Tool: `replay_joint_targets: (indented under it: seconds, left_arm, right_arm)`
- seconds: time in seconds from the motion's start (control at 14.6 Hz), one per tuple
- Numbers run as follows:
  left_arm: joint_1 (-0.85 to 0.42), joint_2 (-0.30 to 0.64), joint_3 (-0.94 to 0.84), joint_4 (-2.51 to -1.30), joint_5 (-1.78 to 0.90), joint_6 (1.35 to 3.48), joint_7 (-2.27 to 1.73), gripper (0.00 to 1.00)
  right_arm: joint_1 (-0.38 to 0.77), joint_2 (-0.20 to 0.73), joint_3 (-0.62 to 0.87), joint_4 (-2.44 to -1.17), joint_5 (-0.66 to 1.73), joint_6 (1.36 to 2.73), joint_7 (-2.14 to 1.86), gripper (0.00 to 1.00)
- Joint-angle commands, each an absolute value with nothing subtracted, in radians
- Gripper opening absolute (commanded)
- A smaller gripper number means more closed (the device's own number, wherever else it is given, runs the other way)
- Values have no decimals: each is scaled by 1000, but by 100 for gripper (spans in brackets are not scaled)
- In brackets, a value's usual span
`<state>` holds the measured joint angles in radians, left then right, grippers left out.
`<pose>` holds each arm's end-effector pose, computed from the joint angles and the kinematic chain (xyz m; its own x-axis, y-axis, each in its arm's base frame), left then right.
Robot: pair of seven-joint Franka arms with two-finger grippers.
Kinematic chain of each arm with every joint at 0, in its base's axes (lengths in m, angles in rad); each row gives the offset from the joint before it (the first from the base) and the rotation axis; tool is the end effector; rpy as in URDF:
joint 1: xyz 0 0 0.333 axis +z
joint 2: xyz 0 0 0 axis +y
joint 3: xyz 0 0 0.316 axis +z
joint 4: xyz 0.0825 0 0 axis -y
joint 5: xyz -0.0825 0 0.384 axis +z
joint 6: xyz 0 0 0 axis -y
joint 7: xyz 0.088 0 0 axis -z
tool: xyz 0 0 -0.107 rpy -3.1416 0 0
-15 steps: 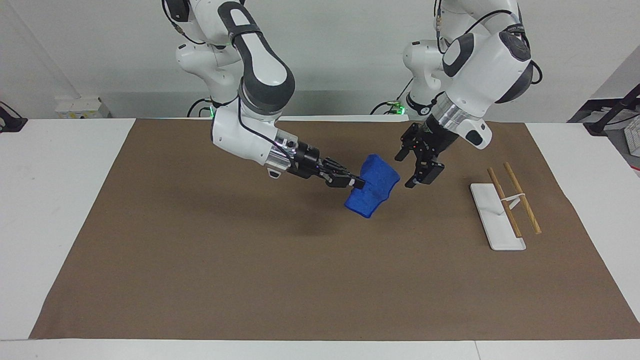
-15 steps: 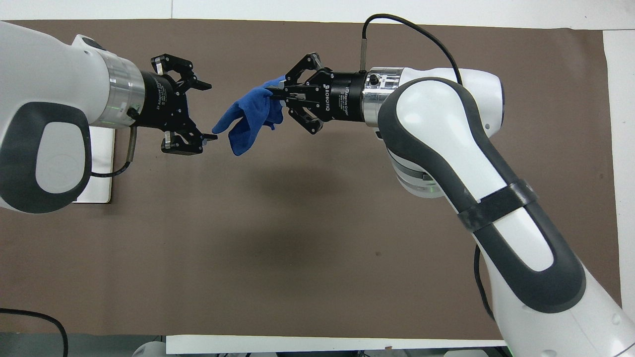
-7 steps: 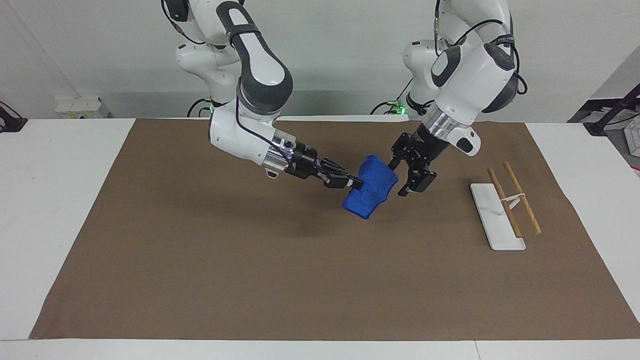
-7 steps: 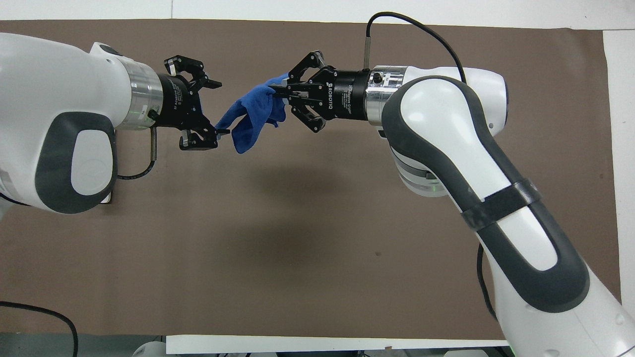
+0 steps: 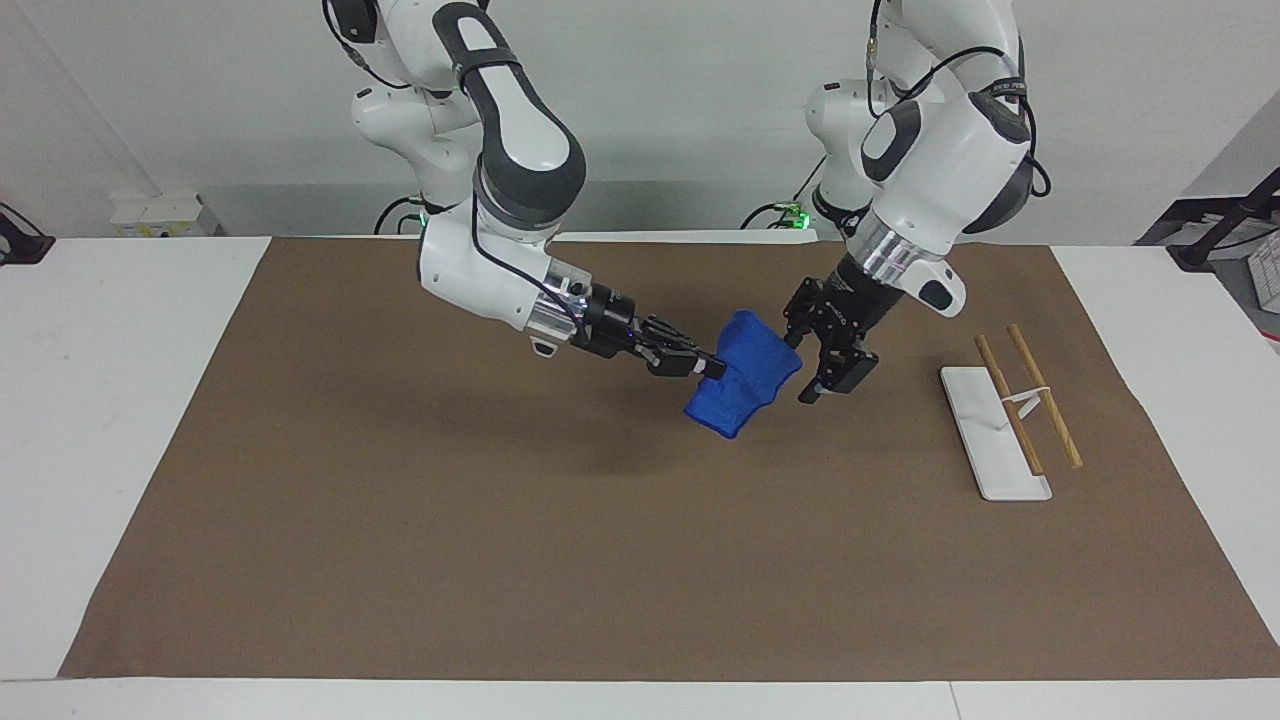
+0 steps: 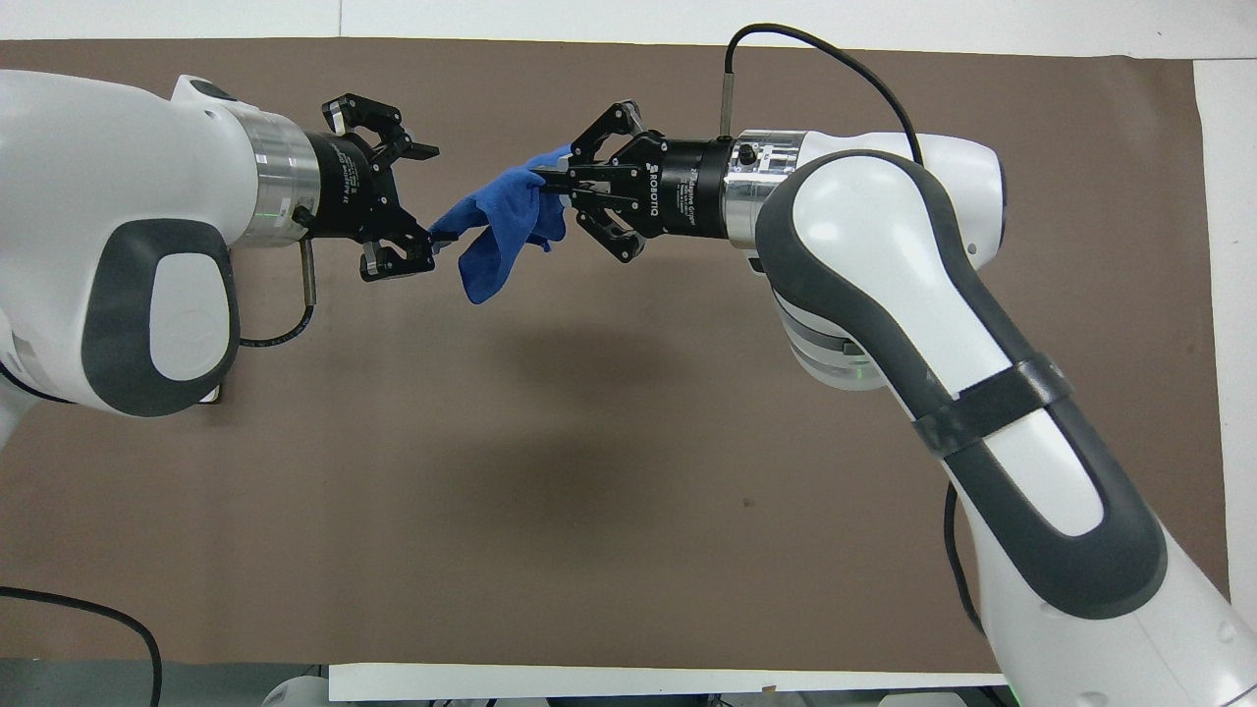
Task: Right arm passes towel to left arm to hang
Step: 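Close the left gripper on the towel beside the right gripper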
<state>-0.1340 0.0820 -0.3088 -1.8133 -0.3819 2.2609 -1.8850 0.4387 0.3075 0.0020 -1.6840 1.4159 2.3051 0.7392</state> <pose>0.5571 -0.2690 0.5329 -0.0162 0.8906 -0.4545 0.9776 0.1096 0.1799 0.6085 0.3092 0.4689 0.4880 -0.4252 -0.7622 -0.8501 -0.0334 -0.5256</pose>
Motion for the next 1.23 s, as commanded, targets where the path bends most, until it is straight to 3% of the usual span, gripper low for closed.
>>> replay_joint_targets:
  seconds: [0.0,0.14,0.34,0.62,0.89,1.16]
  left_arm:
    - [-130,78,-311,-1827,-416,2289,-1890,66]
    - [-130,78,-313,-1827,-417,2281,-1893,49]
    - [-132,80,-313,-1830,-432,2272,-1902,43]
    - [-133,81,-314,-1822,-436,2252,-1899,27]
    - [-123,91,-308,-1795,-552,2211,-1890,1]
    - [-118,91,-308,-1793,-551,2195,-1882,0]
  right_arm:
    - [436,278,6,-1717,1436,2316,744,0]
    - [436,278,6,-1717,1436,2318,744,0]
    - [436,279,6,-1717,1436,2318,744,0]
    - [436,279,6,-1717,1436,2318,744,0]
    - [436,279,6,-1715,1436,2318,744,0]
    - [436,279,6,-1715,1436,2318,745,0]
